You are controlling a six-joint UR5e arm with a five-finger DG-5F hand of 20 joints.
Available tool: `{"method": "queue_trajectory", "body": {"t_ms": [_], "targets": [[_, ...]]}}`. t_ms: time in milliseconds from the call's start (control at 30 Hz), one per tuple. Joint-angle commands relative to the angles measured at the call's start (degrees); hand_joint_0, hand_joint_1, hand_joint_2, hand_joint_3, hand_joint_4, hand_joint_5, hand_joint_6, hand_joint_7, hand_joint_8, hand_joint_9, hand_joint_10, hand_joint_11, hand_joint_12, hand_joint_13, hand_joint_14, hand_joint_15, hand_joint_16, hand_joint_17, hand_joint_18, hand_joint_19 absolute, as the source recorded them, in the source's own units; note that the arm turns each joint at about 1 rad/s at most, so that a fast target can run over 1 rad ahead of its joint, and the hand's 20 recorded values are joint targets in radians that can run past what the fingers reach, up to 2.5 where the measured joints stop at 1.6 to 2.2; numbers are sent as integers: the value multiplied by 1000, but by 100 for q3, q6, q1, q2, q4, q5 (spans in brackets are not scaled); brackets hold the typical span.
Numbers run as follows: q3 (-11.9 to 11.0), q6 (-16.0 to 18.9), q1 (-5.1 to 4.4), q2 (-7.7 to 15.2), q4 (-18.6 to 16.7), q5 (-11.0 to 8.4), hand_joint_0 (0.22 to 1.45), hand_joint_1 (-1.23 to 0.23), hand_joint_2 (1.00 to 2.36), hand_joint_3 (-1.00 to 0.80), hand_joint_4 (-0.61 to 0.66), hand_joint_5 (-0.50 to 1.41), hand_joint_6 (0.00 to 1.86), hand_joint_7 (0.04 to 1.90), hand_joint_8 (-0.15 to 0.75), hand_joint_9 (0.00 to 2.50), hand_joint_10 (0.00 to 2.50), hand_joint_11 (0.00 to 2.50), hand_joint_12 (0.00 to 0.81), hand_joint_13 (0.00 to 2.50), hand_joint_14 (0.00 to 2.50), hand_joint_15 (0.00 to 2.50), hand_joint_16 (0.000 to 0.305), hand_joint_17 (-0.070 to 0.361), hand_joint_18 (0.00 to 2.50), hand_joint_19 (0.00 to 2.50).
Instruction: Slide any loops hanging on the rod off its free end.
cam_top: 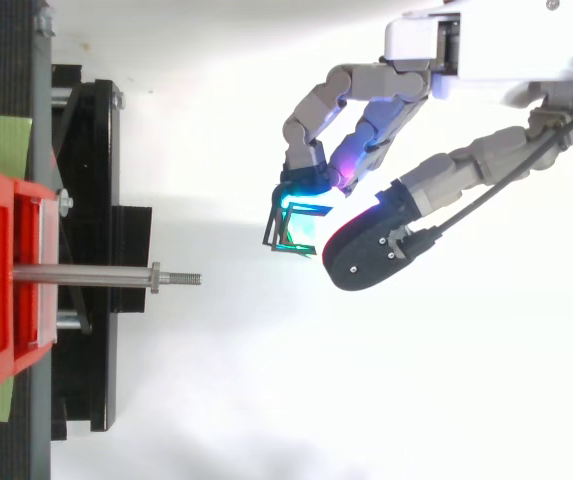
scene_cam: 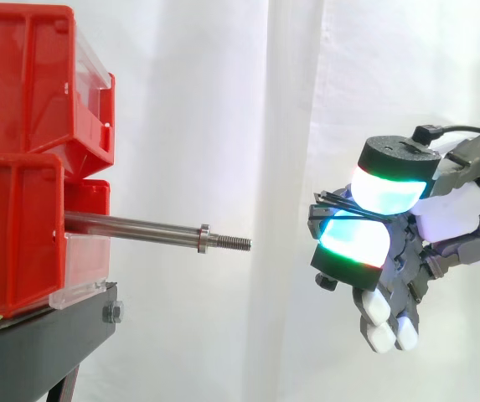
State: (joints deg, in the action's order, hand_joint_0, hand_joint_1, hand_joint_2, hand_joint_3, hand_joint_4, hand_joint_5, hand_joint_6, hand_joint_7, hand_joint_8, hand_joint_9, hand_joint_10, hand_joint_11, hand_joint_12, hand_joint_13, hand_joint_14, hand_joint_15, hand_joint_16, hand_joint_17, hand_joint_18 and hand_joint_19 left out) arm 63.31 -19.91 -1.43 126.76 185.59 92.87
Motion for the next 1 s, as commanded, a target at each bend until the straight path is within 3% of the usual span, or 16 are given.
{"method": "queue_trajectory", "body": {"t_ms": [0,233,467,733,967], "targets": [[6,13,2,-2,4,-5,593,-540,1005,-442,60,-139,805,1056,262,927,12,360,271,876,8,220,39,87,814,403],[-3,154,2,-2,4,-5,621,-719,1014,-330,77,-188,859,954,263,865,12,370,279,875,8,211,39,88,826,384],[-3,373,11,-46,162,-5,665,-801,1004,-456,77,-204,879,899,259,844,14,381,273,868,8,203,39,88,832,376],[-3,453,2,-46,241,-23,644,-768,1000,-500,95,-197,878,909,257,861,12,380,271,880,8,204,39,88,843,375],[6,461,2,-46,241,-58,585,-622,1000,-500,109,-178,862,932,266,900,14,377,267,887,8,209,39,88,845,399]]}}
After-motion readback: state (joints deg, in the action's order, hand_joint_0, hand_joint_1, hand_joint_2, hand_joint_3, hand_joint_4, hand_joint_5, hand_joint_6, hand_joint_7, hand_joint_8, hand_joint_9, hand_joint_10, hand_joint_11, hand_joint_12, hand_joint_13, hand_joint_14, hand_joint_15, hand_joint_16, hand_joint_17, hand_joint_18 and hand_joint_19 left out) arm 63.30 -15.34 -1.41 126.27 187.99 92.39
